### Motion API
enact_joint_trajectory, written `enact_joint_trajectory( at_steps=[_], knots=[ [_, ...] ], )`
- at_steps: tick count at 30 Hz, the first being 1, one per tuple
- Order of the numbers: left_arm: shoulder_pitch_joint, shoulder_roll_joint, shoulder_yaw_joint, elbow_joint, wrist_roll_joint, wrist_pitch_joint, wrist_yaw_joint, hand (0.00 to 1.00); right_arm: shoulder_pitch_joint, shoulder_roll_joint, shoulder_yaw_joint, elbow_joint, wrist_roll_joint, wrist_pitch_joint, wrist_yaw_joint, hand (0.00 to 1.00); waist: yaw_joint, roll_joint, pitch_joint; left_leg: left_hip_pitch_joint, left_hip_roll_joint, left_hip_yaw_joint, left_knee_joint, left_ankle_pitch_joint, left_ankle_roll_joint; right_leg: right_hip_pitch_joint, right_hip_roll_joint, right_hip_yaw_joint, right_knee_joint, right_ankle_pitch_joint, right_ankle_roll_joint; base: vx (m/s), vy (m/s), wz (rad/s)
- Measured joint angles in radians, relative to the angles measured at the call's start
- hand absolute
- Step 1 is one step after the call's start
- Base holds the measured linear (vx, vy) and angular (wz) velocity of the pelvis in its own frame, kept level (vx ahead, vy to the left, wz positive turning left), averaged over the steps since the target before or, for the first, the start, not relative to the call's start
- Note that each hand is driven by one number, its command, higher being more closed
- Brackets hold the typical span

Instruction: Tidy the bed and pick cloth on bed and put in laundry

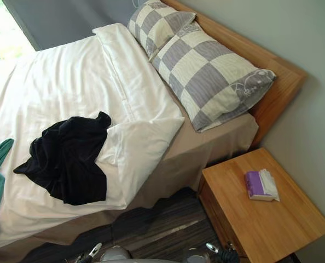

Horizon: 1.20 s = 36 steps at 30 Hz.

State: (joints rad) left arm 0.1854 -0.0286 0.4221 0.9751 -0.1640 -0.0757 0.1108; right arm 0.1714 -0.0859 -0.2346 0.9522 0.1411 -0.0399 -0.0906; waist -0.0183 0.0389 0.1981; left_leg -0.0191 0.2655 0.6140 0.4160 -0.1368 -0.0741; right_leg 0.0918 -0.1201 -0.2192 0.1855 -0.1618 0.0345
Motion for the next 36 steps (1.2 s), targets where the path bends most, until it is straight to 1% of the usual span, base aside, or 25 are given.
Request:
enact_joint_trajectory(
  at_steps=[1,2,4,6,7,9,12,13,14,16,17,20,22,24,25,26,27,28,29,30,31,32,33,34,36],
  knots=[
    [-0.01,0.006,-0.016,0.005,0.0,0.0,0.0,0.0,0.001,0.0,-0.005,0.008,0.006,0.006,0.0,0.0,-0.006,0.006,-0.013,0.049,-0.041,0.036,-0.136,0.01,0.021,0.0,-0.003,-0.016,-0.001,-0.001,0.005,0.22,-0.026,0.62],
    [-0.011,0.015,-0.033,0.004,0.0,-0.001,-0.001,0.0,0.002,0.001,-0.007,0.007,0.006,0.007,0.0,0.0,-0.014,0.0,-0.013,0.081,-0.075,0.037,-0.228,0.022,0.025,0.0,-0.003,-0.028,-0.004,-0.001,0.005,0.2,-0.021,0.69],
    [-0.016,0.043,-0.052,0.008,0.0,0.003,-0.002,0.0,0.01,0.035,-0.038,0.003,0.006,0.007,0.001,0.0,-0.024,-0.034,-0.017,0.122,-0.142,-0.011,-0.387,0.116,0.026,0.019,-0.022,-0.077,-0.014,0.002,0.009,0.15,-0.025,0.71],
    [-0.016,0.054,-0.076,0.009,0.001,0.006,-0.005,0.0,0.019,0.048,-0.063,0.002,0.007,0.008,-0.002,0.0,-0.025,-0.04,-0.019,0.142,-0.146,-0.04,-0.419,0.121,0.026,0.046,-0.022,-0.091,-0.015,0.004,0.012,0.14,-0.048,0.63],
    [-0.016,0.064,-0.09,0.008,0.005,0.006,-0.006,0.0,0.025,0.051,-0.063,-0.004,0.007,0.008,-0.002,0.0,-0.02,-0.05,-0.027,0.142,-0.146,-0.05,-0.419,0.123,0.023,0.055,-0.021,-0.094,-0.015,0.004,0.012,0.13,-0.092,0.46],
    [-0.01,0.081,-0.114,0.009,0.01,0.009,-0.01,0.0,0.027,0.063,-0.062,-0.067,0.007,0.017,-0.004,0.0,-0.019,-0.057,-0.031,0.148,-0.144,-0.058,-0.428,0.129,0.016,0.062,-0.018,-0.092,-0.014,0.004,0.012,0.06,-0.114,0.2],
    [-0.009,0.082,-0.116,0.009,0.023,0.023,-0.019,0.0,0.035,0.078,-0.064,-0.277,0.01,0.02,-0.015,0.0,-0.021,-0.054,-0.031,0.163,-0.144,-0.051,-0.462,0.146,0.008,0.06,-0.009,-0.082,-0.015,0.005,0.013,-0.01,-0.117,-0.06],
    [-0.007,0.082,-0.118,0.009,0.031,0.024,-0.02,0.0,0.043,0.076,-0.078,-0.412,0.014,0.019,-0.024,0.0,-0.023,-0.053,-0.032,0.173,-0.144,-0.046,-0.483,0.158,0.006,0.06,-0.004,-0.08,-0.015,0.005,0.013,-0.04,-0.109,-0.07],
    [-0.007,0.084,-0.124,0.007,0.041,0.023,-0.02,0.0,0.047,0.067,-0.095,-0.529,0.012,0.012,-0.038,0.0,-0.023,-0.052,-0.033,0.178,-0.143,-0.044,-0.495,0.167,0.003,0.06,0.0,-0.079,-0.015,0.005,0.013,-0.04,-0.108,-0.06],
    [-0.006,0.092,-0.146,0.007,0.051,0.023,-0.02,0.0,0.037,0.036,-0.137,-0.682,0.002,0.0,-0.05,0.0,-0.023,-0.052,-0.033,0.184,-0.141,-0.044,-0.508,0.177,0.001,0.06,0.004,-0.079,-0.015,0.005,0.013,-0.05,-0.115,-0.02],
    [-0.003,0.093,-0.15,0.006,0.055,0.023,-0.02,0.0,0.021,0.007,-0.153,-0.759,-0.022,-0.009,-0.066,0.0,-0.025,-0.052,-0.033,0.185,-0.138,-0.042,-0.508,0.178,0.0,0.06,0.007,-0.078,-0.015,0.005,0.013,-0.06,-0.118,-0.04],
    [0.011,0.096,-0.159,0.006,0.069,0.023,-0.023,0.0,-0.023,-0.047,-0.149,-0.89,-0.118,-0.034,-0.089,0.0,-0.034,-0.052,-0.034,0.183,-0.131,-0.045,-0.509,0.181,-0.001,0.055,0.013,-0.078,-0.007,0.005,0.013,-0.06,-0.076,-0.01],
    [0.016,0.108,-0.197,0.009,0.081,0.024,-0.024,0.0,-0.036,-0.059,-0.144,-0.966,-0.182,-0.038,-0.092,0.0,-0.037,-0.047,-0.035,0.161,-0.127,-0.053,-0.509,0.183,-0.001,0.023,0.015,-0.079,0.034,0.005,0.013,-0.1,-0.056,0.1],
    [0.017,0.12,-0.227,0.017,0.099,0.024,-0.025,0.0,-0.063,-0.075,-0.115,-1.027,-0.234,-0.042,-0.107,0.0,-0.052,-0.039,-0.036,0.134,-0.12,-0.084,-0.517,0.182,0.0,-0.052,0.009,-0.077,0.164,0.005,0.013,-0.08,-0.02,0.31],
    [0.018,0.127,-0.236,0.027,0.102,0.024,-0.025,0.0,-0.069,-0.078,-0.098,-1.056,-0.257,-0.042,-0.11,0.0,-0.052,-0.042,-0.035,0.131,-0.121,-0.101,-0.517,0.184,0.003,-0.086,0.001,-0.051,0.235,0.005,0.013,-0.06,-0.033,0.47],
    [0.019,0.134,-0.237,0.04,0.113,0.025,-0.025,0.0,-0.069,-0.079,-0.075,-1.093,-0.272,-0.047,-0.114,0.0,-0.057,-0.045,-0.033,0.133,-0.118,-0.136,-0.516,0.184,0.018,-0.12,-0.003,-0.008,0.311,-0.002,0.004,-0.02,-0.053,0.53],
    [0.02,0.136,-0.237,0.045,0.121,0.026,-0.025,0.0,-0.07,-0.079,-0.057,-1.107,-0.281,-0.054,-0.122,0.0,-0.062,-0.036,-0.028,0.126,-0.117,-0.158,-0.516,0.181,0.023,-0.148,0.003,0.033,0.343,-0.04,-0.002,0.0,-0.07,0.73],
    [0.015,0.141,-0.245,0.056,0.13,0.026,-0.024,0.0,-0.073,-0.081,-0.02,-1.122,-0.304,-0.062,-0.126,0.0,-0.068,-0.044,-0.032,0.106,-0.117,-0.191,-0.511,0.194,0.025,-0.161,0.025,0.108,0.288,-0.091,0.002,0.01,-0.055,0.68],
    [0.014,0.154,-0.245,0.057,0.135,0.027,-0.023,0.0,-0.078,-0.084,0.004,-1.132,-0.314,-0.063,-0.125,0.0,-0.073,-0.052,-0.036,0.091,-0.123,-0.205,-0.511,0.202,0.026,-0.164,0.03,0.135,0.226,-0.088,0.004,-0.04,-0.091,0.88],
    [0.013,0.183,-0.242,0.058,0.139,0.025,-0.025,0.0,-0.102,-0.085,0.073,-1.161,-0.324,-0.066,-0.125,0.0,-0.074,-0.098,-0.04,0.065,-0.161,-0.227,-0.518,0.213,0.022,-0.16,-0.001,0.164,0.089,-0.008,0.014,-0.05,-0.117,0.79],
    [-0.009,0.178,-0.231,0.082,0.14,0.028,-0.024,0.0,-0.138,-0.095,0.127,-1.164,-0.335,-0.07,-0.124,0.0,-0.075,-0.1,-0.029,0.064,-0.159,-0.241,-0.519,0.22,0.015,-0.149,-0.005,0.156,0.077,-0.005,0.037,-0.06,-0.105,0.6],
    [-0.007,0.171,-0.231,0.082,0.141,0.029,-0.025,0.0,-0.158,-0.101,0.162,-1.166,-0.338,-0.071,-0.124,0.0,-0.066,-0.093,-0.029,0.064,-0.157,-0.241,-0.519,0.221,0.013,-0.144,0.002,0.155,0.056,0.001,0.035,-0.04,-0.067,0.09],
    [-0.004,0.155,-0.231,0.084,0.141,0.033,-0.023,0.0,-0.208,-0.101,0.239,-1.163,-0.349,-0.071,-0.123,0.0,-0.04,-0.065,-0.026,0.065,-0.14,-0.238,-0.519,0.223,0.011,-0.137,0.014,0.164,0.03,0.015,0.035,-0.03,-0.025,-0.17],
    [0.0,0.145,-0.231,0.085,0.141,0.036,-0.022,0.0,-0.24,-0.101,0.298,-1.157,-0.365,-0.071,-0.123,0.0,-0.03,-0.046,-0.026,0.063,-0.134,-0.233,-0.519,0.225,0.008,-0.127,0.022,0.162,0.002,0.03,0.033,-0.01,-0.032,-0.18],
    [0.006,0.144,-0.231,0.084,0.141,0.036,-0.02,0.0,-0.284,-0.099,0.363,-1.12,-0.385,-0.071,-0.121,0.0,-0.022,-0.032,-0.03,0.062,-0.127,-0.229,-0.519,0.227,0.006,-0.111,0.031,0.161,-0.028,0.046,0.032,0.03,-0.018,-0.01]
  ],
)
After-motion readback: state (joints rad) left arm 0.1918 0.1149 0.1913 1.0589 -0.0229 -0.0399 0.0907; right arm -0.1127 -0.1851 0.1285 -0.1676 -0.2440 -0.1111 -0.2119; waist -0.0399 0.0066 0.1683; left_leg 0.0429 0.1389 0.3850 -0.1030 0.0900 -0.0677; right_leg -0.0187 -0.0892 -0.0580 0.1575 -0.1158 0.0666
